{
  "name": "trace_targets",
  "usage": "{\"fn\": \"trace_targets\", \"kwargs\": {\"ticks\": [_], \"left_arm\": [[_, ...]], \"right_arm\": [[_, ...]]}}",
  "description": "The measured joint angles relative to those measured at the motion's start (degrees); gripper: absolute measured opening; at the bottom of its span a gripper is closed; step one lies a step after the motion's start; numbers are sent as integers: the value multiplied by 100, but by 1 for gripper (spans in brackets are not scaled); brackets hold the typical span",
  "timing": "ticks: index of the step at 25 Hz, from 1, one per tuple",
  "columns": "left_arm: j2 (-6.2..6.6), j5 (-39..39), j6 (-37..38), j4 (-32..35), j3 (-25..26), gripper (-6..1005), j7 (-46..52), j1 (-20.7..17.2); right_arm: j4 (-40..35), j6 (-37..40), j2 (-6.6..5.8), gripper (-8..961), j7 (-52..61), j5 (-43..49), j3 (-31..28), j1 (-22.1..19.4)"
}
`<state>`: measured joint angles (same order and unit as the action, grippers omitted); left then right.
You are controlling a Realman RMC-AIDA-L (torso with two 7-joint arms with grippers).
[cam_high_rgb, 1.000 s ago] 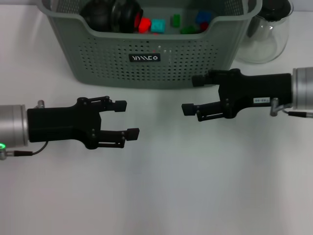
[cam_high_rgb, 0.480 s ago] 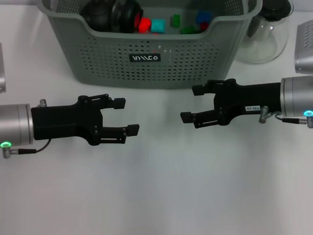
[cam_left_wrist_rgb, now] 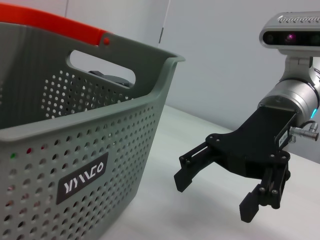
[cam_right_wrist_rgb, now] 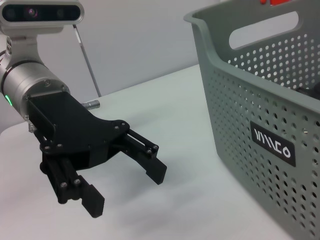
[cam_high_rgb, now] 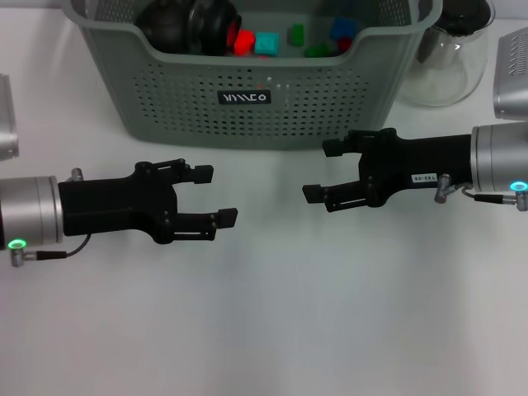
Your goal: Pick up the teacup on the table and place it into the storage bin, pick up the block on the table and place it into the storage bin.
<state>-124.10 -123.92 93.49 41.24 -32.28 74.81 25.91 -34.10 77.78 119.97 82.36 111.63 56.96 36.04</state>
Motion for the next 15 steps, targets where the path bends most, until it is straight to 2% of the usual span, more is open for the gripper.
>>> {"fn": "trace_targets", "kwargs": {"ticks": [15], "left_arm": [[0, -1, -1, -3, 26, 847, -2, 19]], "right_arm": [[17, 0, 0, 946, 9, -1, 34, 5]]}}
